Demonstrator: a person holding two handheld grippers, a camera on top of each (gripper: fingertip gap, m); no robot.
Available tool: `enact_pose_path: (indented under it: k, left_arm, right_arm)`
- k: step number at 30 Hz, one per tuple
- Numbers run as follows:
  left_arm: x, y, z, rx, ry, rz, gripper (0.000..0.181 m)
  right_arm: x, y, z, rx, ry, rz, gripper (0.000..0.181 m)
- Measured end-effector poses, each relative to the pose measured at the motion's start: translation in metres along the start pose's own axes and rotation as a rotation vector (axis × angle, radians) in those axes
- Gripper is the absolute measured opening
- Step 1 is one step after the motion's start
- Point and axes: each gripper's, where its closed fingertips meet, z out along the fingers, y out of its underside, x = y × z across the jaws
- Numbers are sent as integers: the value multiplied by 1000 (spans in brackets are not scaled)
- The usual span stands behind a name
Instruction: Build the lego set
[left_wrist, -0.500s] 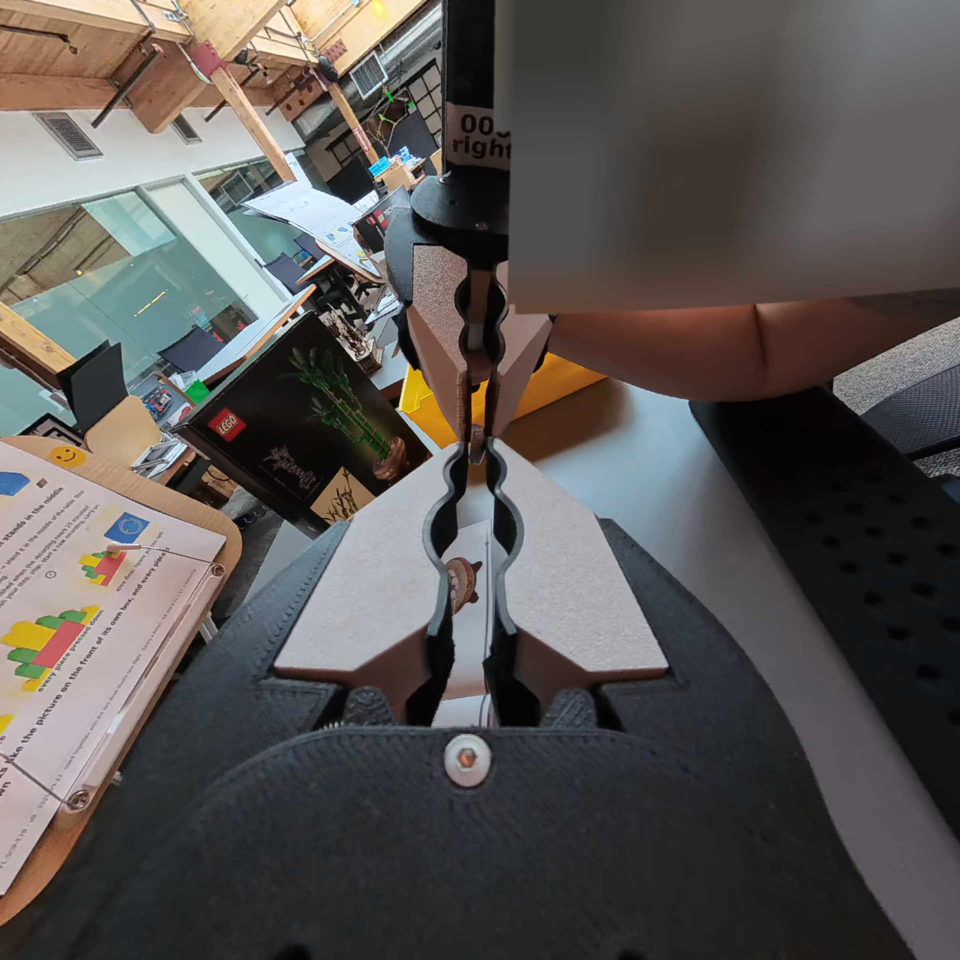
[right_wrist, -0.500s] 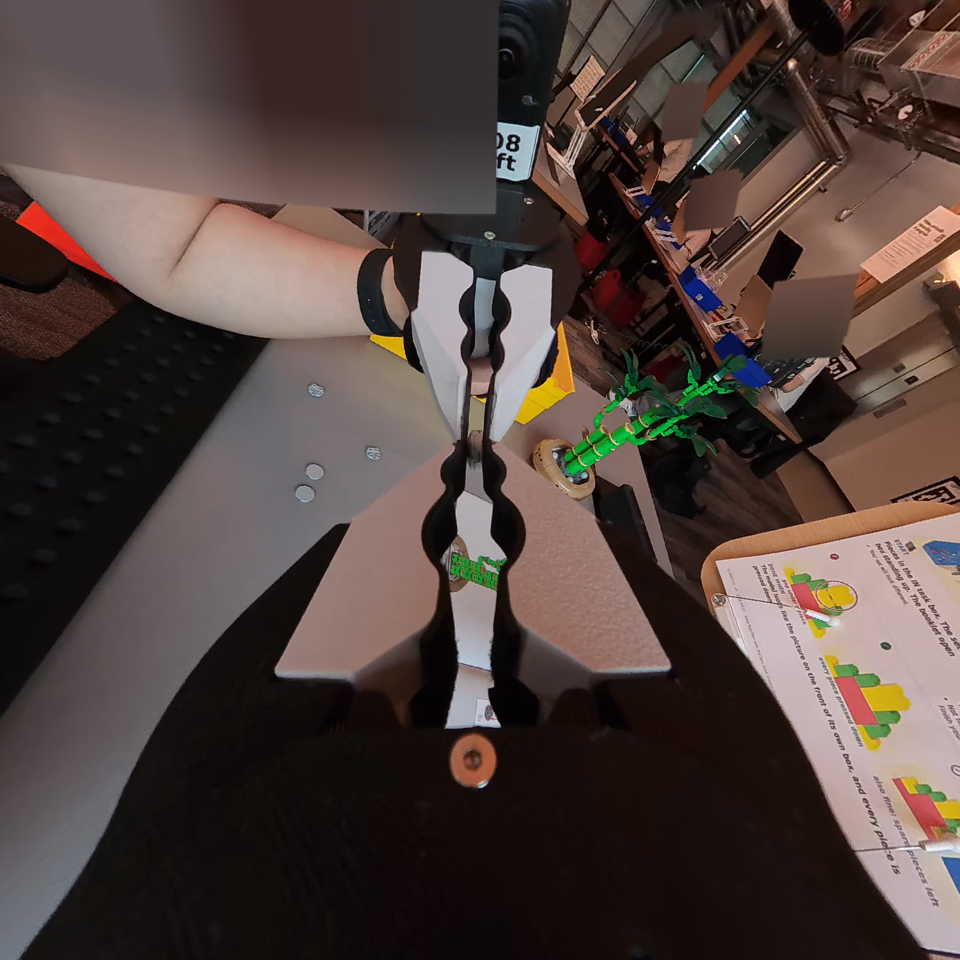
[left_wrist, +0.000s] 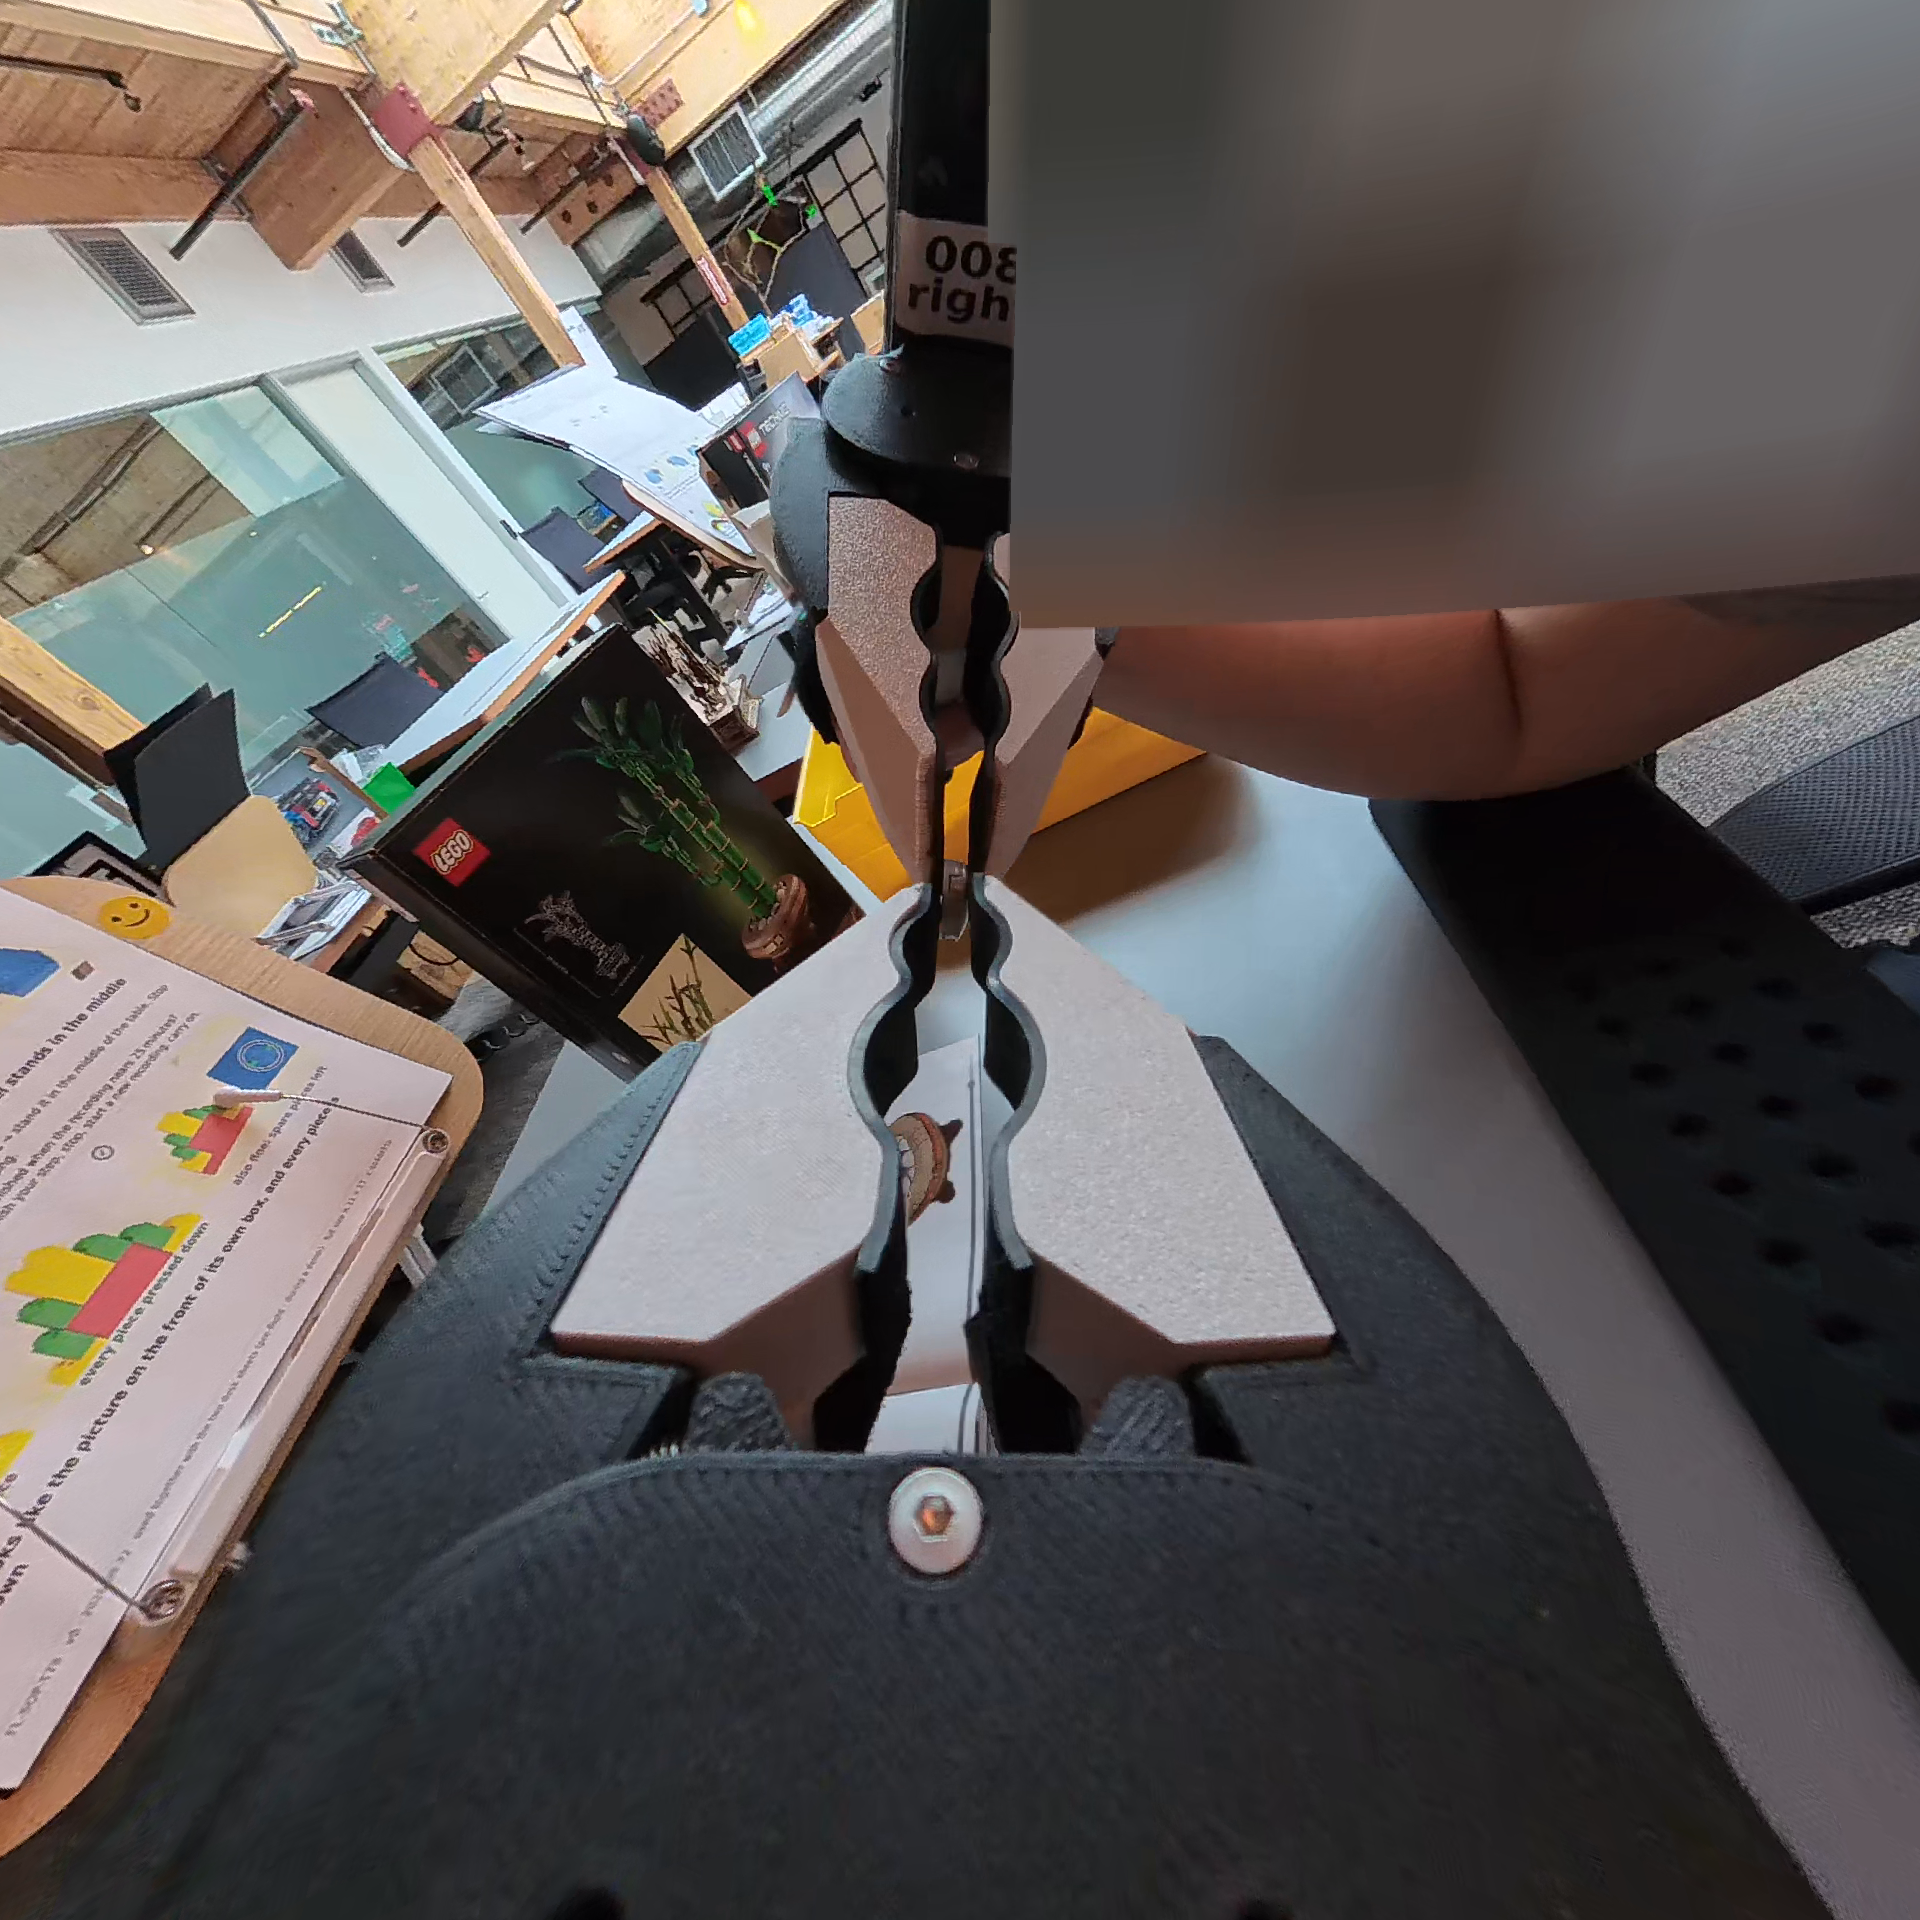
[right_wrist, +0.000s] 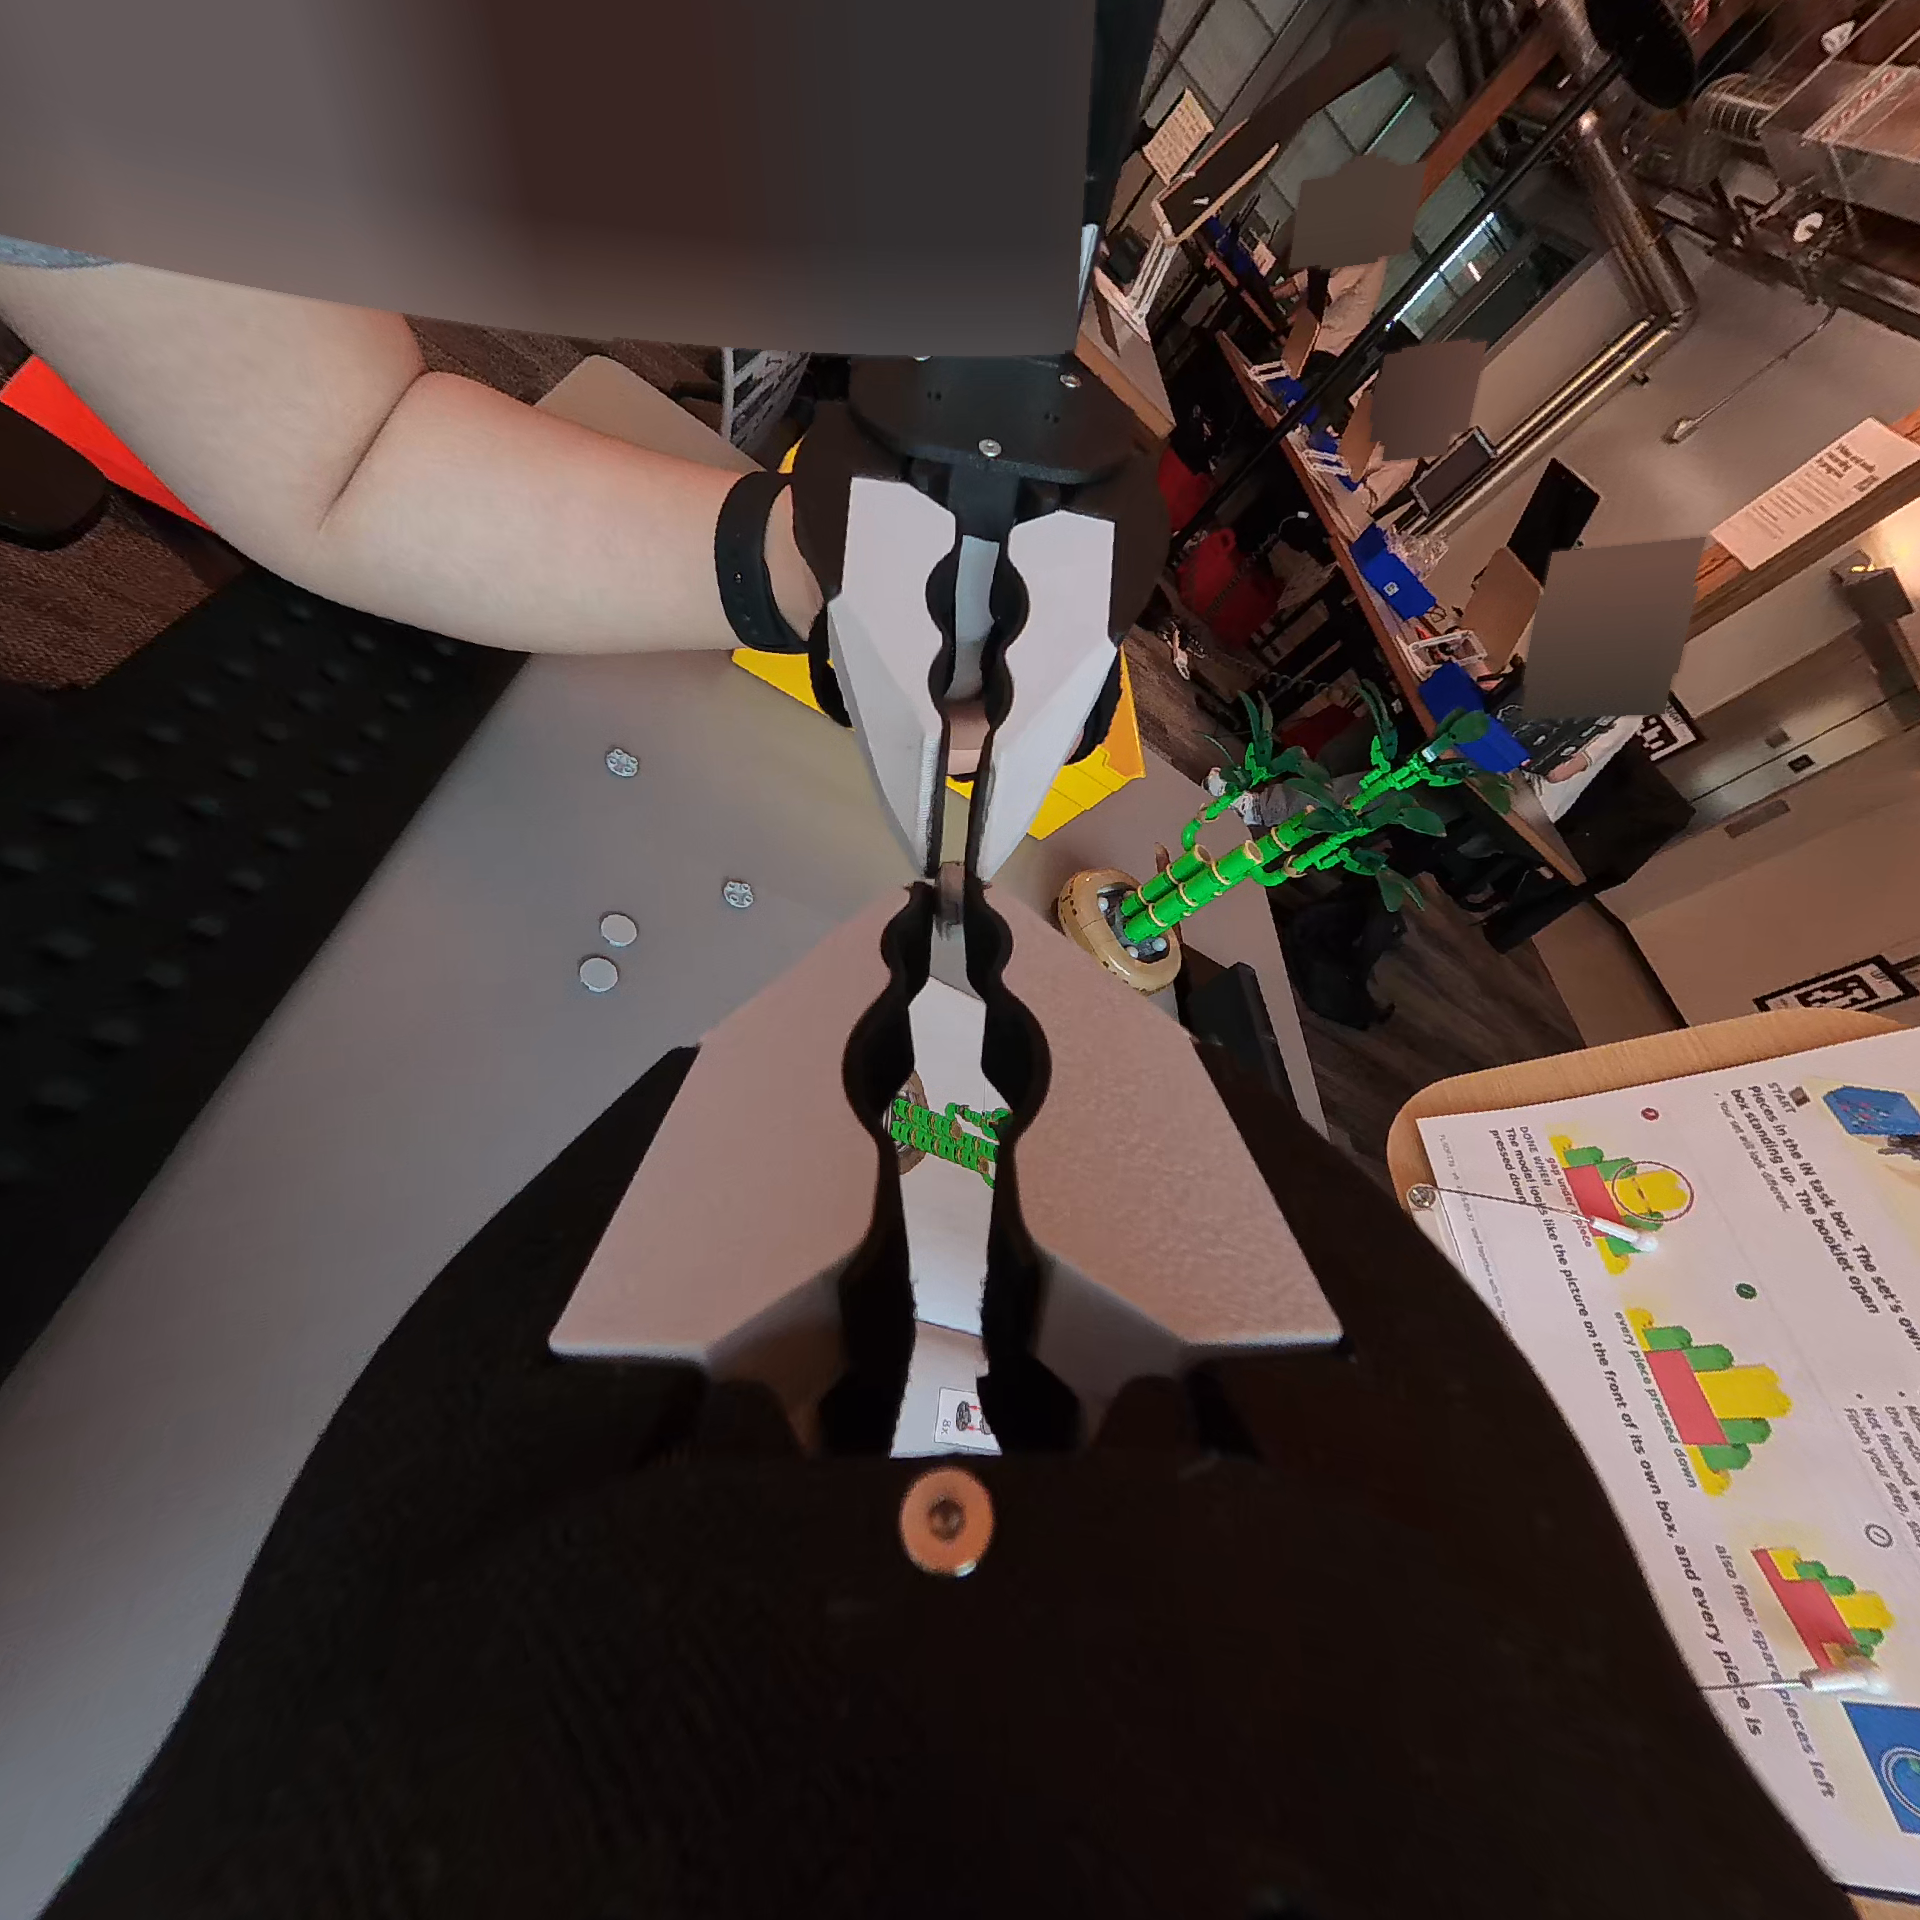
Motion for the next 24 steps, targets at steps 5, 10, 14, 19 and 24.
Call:
enact_pose_path:
  k: [5,10,14,19,24]
  left_arm:
    - [-2,1,1,-14,-18,23,3]
    - [-2,2,2,-22,-19,31,2]
    - [-2,3,2,-30,-16,34,2]
    - [-2,2,2,-27,-17,37,2]
    - [0,2,4,-23,-9,36,2]
  right_arm:
    - [2,1,0,-5,5,12,5]
    - [2,3,-1,-5,-1,23,5]
    - [2,4,-1,-6,-9,34,5]
    - [1,3,-1,-2,-11,35,5]
    - [-1,3,-3,7,-40,72,6]
